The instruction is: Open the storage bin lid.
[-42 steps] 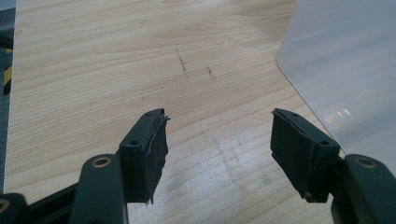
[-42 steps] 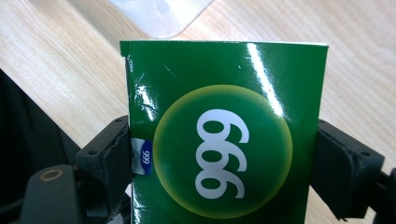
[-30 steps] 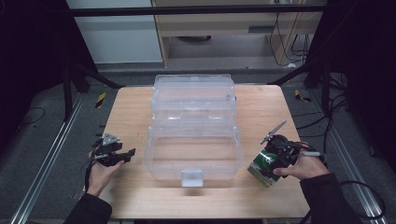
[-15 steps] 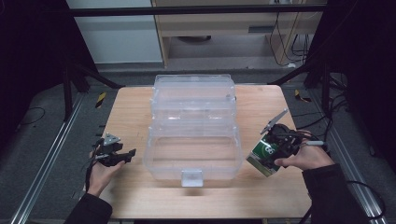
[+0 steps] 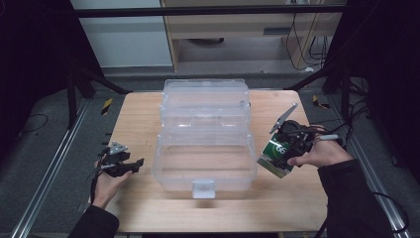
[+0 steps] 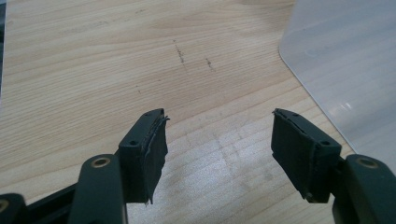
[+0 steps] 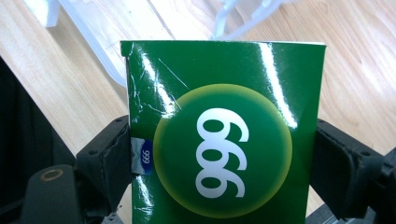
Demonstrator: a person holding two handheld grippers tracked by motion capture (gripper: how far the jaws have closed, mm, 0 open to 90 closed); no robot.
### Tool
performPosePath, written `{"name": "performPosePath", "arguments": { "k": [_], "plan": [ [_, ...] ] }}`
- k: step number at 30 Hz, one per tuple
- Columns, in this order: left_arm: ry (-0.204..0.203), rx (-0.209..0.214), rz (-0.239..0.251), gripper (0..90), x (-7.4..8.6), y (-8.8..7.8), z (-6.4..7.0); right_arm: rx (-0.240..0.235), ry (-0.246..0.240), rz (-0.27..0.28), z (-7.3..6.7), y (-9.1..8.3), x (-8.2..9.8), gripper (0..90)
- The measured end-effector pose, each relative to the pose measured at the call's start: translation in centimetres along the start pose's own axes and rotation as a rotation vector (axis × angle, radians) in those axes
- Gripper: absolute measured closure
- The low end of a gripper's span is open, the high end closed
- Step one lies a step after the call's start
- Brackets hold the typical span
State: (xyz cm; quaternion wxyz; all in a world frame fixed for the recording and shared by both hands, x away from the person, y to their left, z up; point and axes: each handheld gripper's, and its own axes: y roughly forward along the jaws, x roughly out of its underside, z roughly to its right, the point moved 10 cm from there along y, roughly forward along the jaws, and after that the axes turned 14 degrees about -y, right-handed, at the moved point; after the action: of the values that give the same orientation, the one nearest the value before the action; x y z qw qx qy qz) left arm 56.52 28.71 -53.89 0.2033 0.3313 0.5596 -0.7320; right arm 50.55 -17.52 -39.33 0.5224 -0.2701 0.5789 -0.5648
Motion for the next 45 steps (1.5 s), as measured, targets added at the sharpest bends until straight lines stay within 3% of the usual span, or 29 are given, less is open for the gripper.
{"name": "performPosePath", "arguments": {
  "k": [29, 45],
  "plan": [
    [0.004, -0.003, -0.009, 34.8, 0.2, 0.2, -0.1, -0.095, -0.305, 0.06, -0.4, 0.7, -6.6, 17.3],
    [-0.003, -0.002, -0.004, 34.8, 0.1, 0.1, -0.1, -0.129, -0.442, 0.062, -1.4, 1.6, -8.9, 17.3]
  ]
}}
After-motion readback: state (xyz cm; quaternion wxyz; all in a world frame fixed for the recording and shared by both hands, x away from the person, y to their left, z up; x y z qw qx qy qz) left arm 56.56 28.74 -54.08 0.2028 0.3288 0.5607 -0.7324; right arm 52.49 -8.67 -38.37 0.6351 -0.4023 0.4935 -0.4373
